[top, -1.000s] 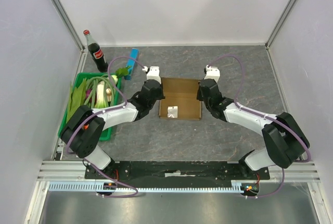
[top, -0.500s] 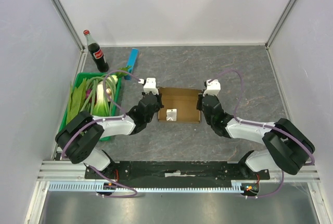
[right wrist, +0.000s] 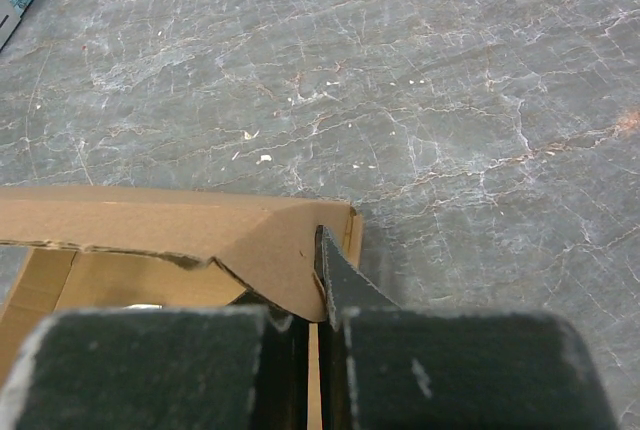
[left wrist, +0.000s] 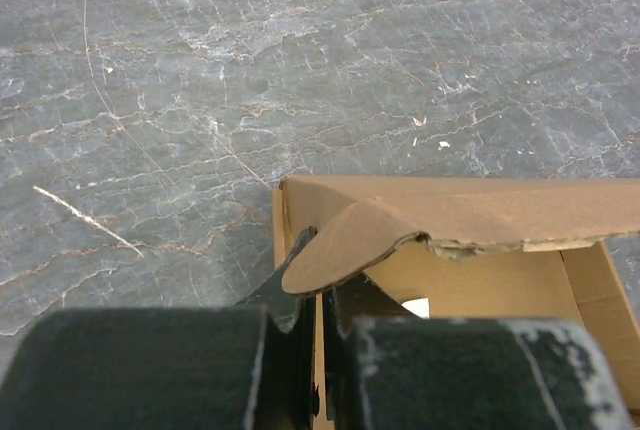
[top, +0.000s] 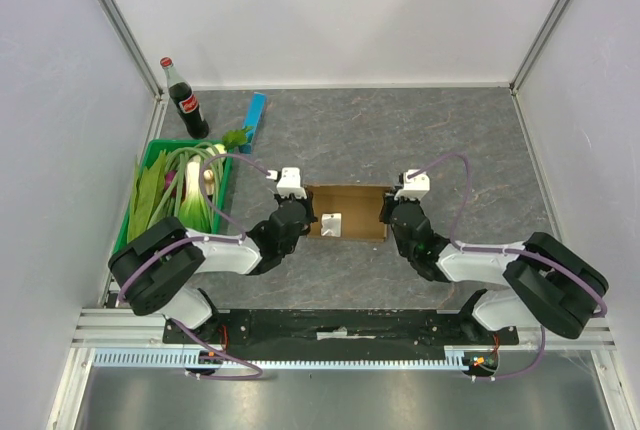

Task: Fold the paper box

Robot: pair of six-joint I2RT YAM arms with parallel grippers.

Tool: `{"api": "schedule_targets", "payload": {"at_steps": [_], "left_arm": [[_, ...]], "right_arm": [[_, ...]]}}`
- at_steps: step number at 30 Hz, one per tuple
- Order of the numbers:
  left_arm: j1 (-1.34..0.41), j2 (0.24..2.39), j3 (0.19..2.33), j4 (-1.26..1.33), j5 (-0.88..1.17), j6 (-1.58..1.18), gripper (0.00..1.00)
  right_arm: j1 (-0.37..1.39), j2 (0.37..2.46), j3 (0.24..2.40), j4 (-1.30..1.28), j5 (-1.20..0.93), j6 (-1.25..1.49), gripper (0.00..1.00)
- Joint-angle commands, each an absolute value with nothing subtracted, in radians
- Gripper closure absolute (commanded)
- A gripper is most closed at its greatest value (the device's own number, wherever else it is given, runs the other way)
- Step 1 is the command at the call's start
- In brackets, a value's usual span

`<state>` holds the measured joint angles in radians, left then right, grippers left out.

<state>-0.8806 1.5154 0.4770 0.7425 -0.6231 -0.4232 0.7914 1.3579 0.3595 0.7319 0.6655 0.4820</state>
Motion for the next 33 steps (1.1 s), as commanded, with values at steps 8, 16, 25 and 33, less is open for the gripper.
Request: {"api": "schedule_targets", "payload": {"at_steps": [8,16,25,33], "left_arm": [[-0.928,1.589,0.425,0.614,-0.772,-0.546,0.98],[-0.940,1.611,0.403,0.637,-0.833,-0.561,0.98],[-0.956,1.586,0.382,0.646,-0.885,-0.568,0.98],[-0.971,1.597,0.393,0.635,-0.920,-0.565,0.98]], "right_arm": [[0.811,1.313,0.272,0.796,0.742,0.566,0.98],[0.847,1.371,0.206,0.978,0.808,0.540,0.98],[0.859,1.151,0.285,0.553,0.732,0.612,0.74],[0.859,0.868,0.425,-0.103,0.530,0.678,0.35]]}}
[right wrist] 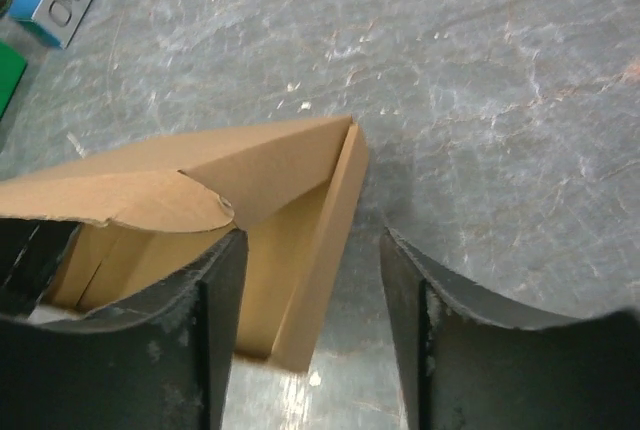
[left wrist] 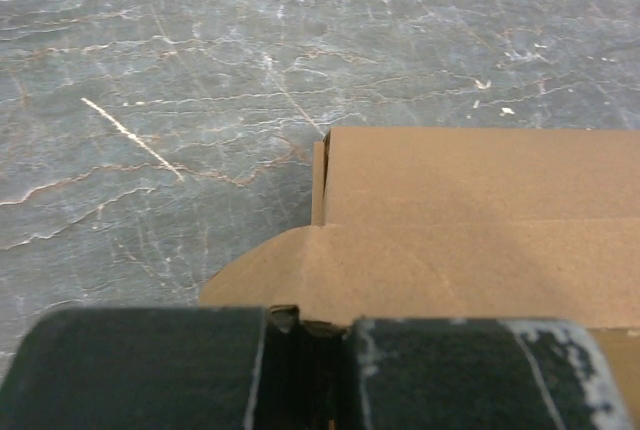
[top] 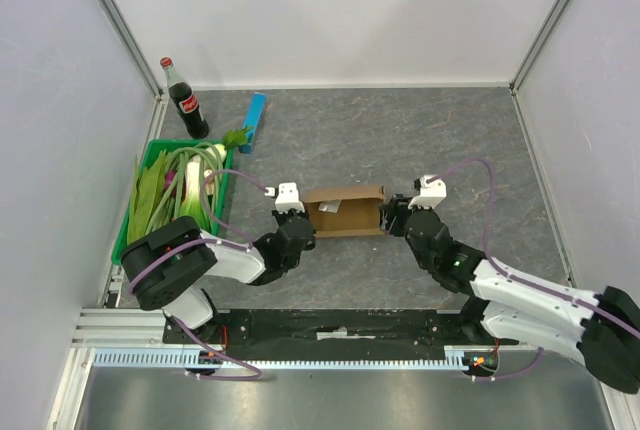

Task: Fold the paper box

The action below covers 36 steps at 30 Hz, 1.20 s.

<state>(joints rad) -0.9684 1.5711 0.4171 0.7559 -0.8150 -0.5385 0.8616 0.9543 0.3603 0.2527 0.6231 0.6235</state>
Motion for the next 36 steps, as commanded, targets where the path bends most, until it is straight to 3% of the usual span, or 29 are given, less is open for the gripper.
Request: {"api": "schedule_targets", "payload": {"at_steps": [1,6,7,11,15,17,20,23,36], "left_arm": [[-0.973,1.600,0.400,0.629,-0.926,-0.566,0.98],[-0.989,1.609,0.420,0.586,-0.971,-0.575,0.98],[-0.991,1.611,0.425,0.580,-0.977,-0.574,0.98],[-1.003,1.620,0.442,0.551,-1.006,-0.574,0.98],[-1.017,1.631,0.456,0.542,-1.034,-0.563,0.98],[-1.022,1.640,0.468,0.528,-1.051,-0.566,0.98],[-1.031,1.652,0.492,0.488,-1.069,-0.586,0.98],[-1.037,1.664,0.526,0.413,-1.095,-0.623,0.98],[-1.065,1.724,0.583,0.273,-1.172,-0.738,0.98]], "right_arm": [[0.859,0.820,0.446,-0.153,0.503,0.701,0.30],[0.854,0.692,0.514,-0.411,0.380,0.816,0.18],[0.848,0.671,0.534,-0.420,0.344,0.846,0.04],[0.750,0.768,0.678,-0.411,0.157,0.910,0.02],[0.524,0.922,0.847,-0.407,-0.093,0.972,0.02],[0.488,0.998,0.833,-0.321,-0.194,1.043,0.03],[0.482,1.068,0.786,-0.161,-0.304,1.237,0.11],[0.505,1.031,0.674,-0.017,-0.241,1.445,0.22],[0.653,1.135,0.632,0.106,0.029,1.646,0.33]]}}
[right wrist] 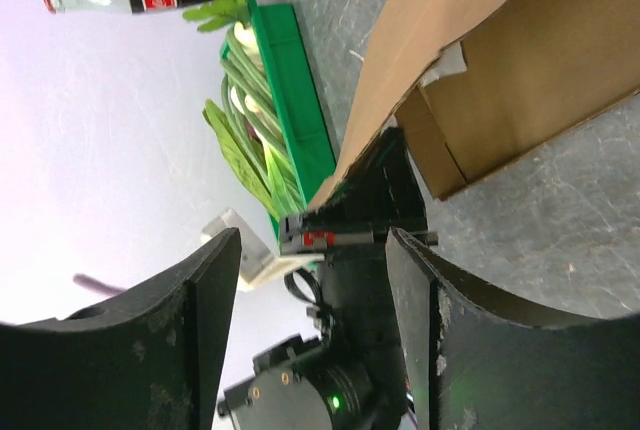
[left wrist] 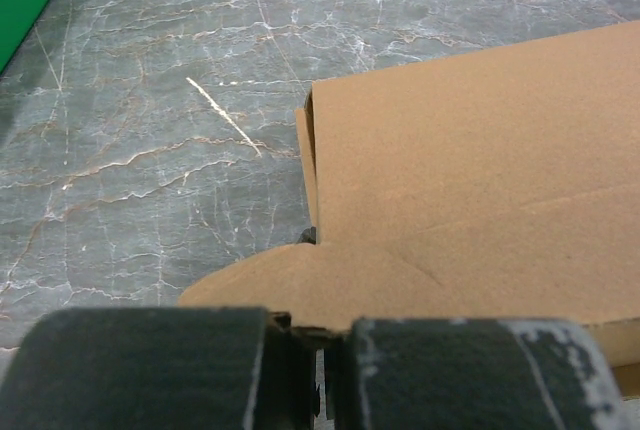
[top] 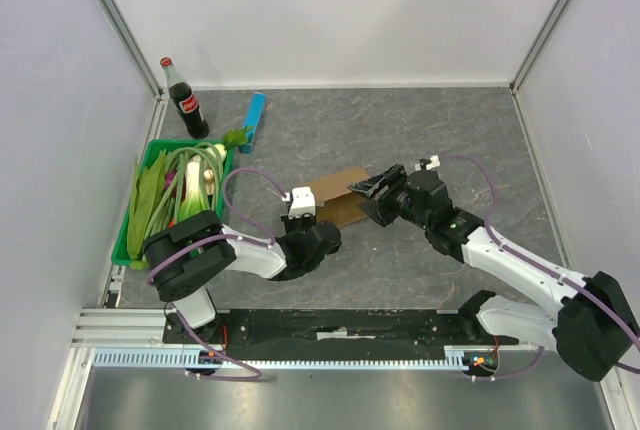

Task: Fold the paper box

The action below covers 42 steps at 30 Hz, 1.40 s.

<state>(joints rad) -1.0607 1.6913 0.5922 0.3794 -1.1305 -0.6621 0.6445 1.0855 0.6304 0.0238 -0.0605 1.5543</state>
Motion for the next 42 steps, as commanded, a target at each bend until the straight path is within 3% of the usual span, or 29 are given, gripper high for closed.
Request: {"api": "schedule_targets", "payload": {"at_steps": [1,6,11,13,15,16,17,20,23,25,30,32,35,38,42], "left_arm": [[-1.065,1.729,0.586,0.275,-1.172,-0.736,0.98],[-1.069,1.732,0.589,0.296,-1.172,-0.718,0.98],[-1.077,1.733,0.581,0.340,-1.158,-0.675,0.98],[-1.081,1.727,0.568,0.411,-1.137,-0.611,0.98],[-1.089,1.707,0.548,0.466,-1.109,-0.554,0.90],[-1.100,1.697,0.542,0.468,-1.100,-0.548,0.83],[-1.104,1.681,0.535,0.468,-1.085,-0.546,0.68],[-1.127,1.606,0.503,0.468,-1.010,-0.526,0.54],[-1.153,1.471,0.445,0.453,-0.883,-0.509,0.35],[-1.170,1.320,0.404,0.395,-0.804,-0.518,0.32],[-1.177,0.901,0.327,0.112,-0.447,-0.601,0.34],[-1.177,0.713,0.331,0.008,-0.344,-0.624,0.41],[-1.175,0.553,0.408,-0.219,-0.314,-0.672,0.46],[-1.170,0.532,0.530,-0.311,-0.313,-0.672,0.47],[-1.108,0.720,0.707,-0.305,-0.298,-0.641,0.46]], "right_arm": [[0.660,1.153,0.634,0.113,0.032,1.654,0.34],[0.675,1.206,0.647,0.129,0.084,1.649,0.36],[0.675,1.305,0.624,0.239,0.086,1.675,0.55],[0.675,1.344,0.601,0.305,0.066,1.687,0.70],[0.676,1.358,0.603,0.319,0.066,1.698,0.78],[0.676,1.364,0.603,0.318,0.080,1.701,0.83],[0.676,1.365,0.600,0.322,0.084,1.721,0.87],[0.675,1.367,0.588,0.337,0.103,1.741,0.97],[0.675,1.379,0.589,0.348,0.100,1.759,0.98],[0.675,1.384,0.592,0.347,0.100,1.759,0.98],[0.670,1.364,0.577,0.328,0.100,1.750,0.97],[0.669,1.364,0.560,0.337,0.097,1.746,0.96],[0.667,1.365,0.523,0.356,0.086,1.741,0.94],[0.667,1.365,0.486,0.382,0.075,1.737,0.91],[0.669,1.371,0.451,0.408,0.054,1.715,0.88]]}}
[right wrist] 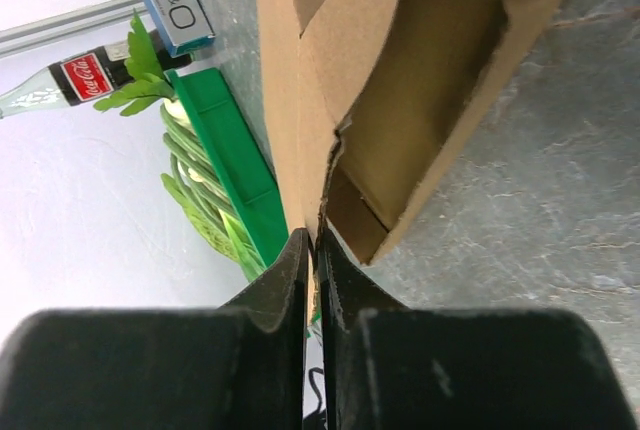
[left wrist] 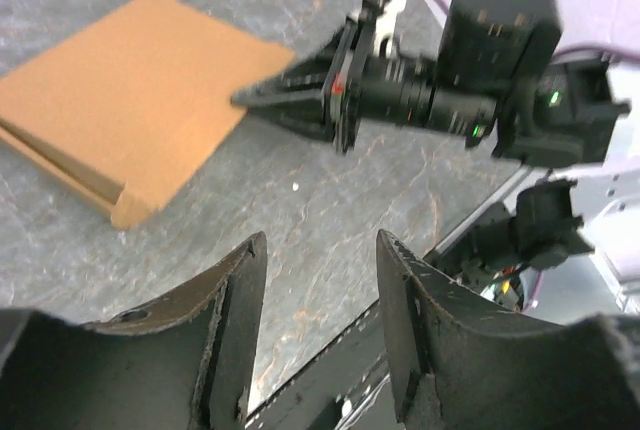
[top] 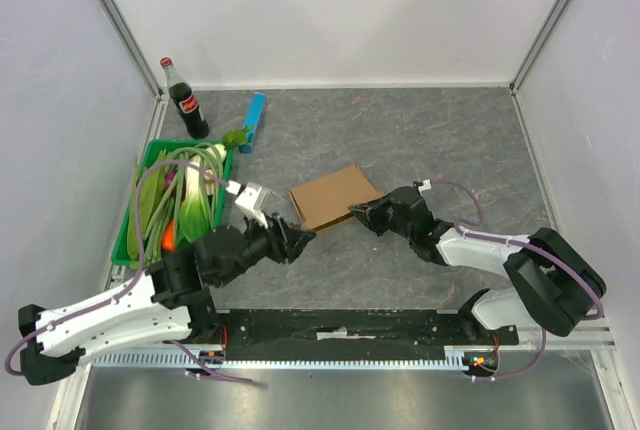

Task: Fold the paper box

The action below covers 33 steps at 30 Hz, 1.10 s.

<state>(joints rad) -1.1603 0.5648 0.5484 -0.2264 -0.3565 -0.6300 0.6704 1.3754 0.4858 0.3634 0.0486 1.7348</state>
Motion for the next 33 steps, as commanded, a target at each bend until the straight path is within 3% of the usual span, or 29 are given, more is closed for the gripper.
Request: {"api": "schedule_targets", "payload": {"at_steps": [1,3,5,8,12,16,19,21,25,29,33], "left_arm": [[-1.044,0.765,0.728,-0.279,-0.279,-0.637,0.48],[-0.952,0.859,0.749,-0.212,-0.134,-0.620,0.51],[-0.810,1.001,0.738,-0.089,0.020,-0.638,0.62],[-0.744,1.204,0.721,0.054,0.070,-0.617,0.69],[-0.741,1.397,0.715,0.183,0.057,-0.575,0.72],[-0.741,1.474,0.663,0.271,0.080,-0.580,0.73],[-0.739,1.509,0.621,0.291,0.052,-0.578,0.73],[-0.739,1.525,0.600,0.301,0.054,-0.575,0.73],[-0.739,1.503,0.565,0.308,0.054,-0.577,0.72],[-0.739,1.493,0.589,0.262,0.043,-0.557,0.72],[-0.736,1.497,0.606,0.236,0.043,-0.537,0.71]], "right_arm": [[0.669,1.370,0.445,0.413,0.052,1.706,0.87],[0.667,1.367,0.437,0.416,0.045,1.674,0.82],[0.667,1.368,0.425,0.426,0.035,1.661,0.78],[0.669,1.365,0.404,0.452,0.022,1.640,0.71],[0.669,1.323,0.396,0.425,0.002,1.548,0.56],[0.640,1.203,0.394,0.247,-0.095,1.212,0.39],[0.533,1.065,0.425,0.117,-0.242,0.999,0.36],[0.477,1.000,0.500,0.077,-0.303,0.847,0.25],[0.376,1.171,0.743,0.026,-0.568,0.697,0.29],[0.364,1.495,0.850,0.187,-0.735,0.670,0.49],[0.360,1.647,0.850,0.389,-0.790,0.705,0.64]]}}
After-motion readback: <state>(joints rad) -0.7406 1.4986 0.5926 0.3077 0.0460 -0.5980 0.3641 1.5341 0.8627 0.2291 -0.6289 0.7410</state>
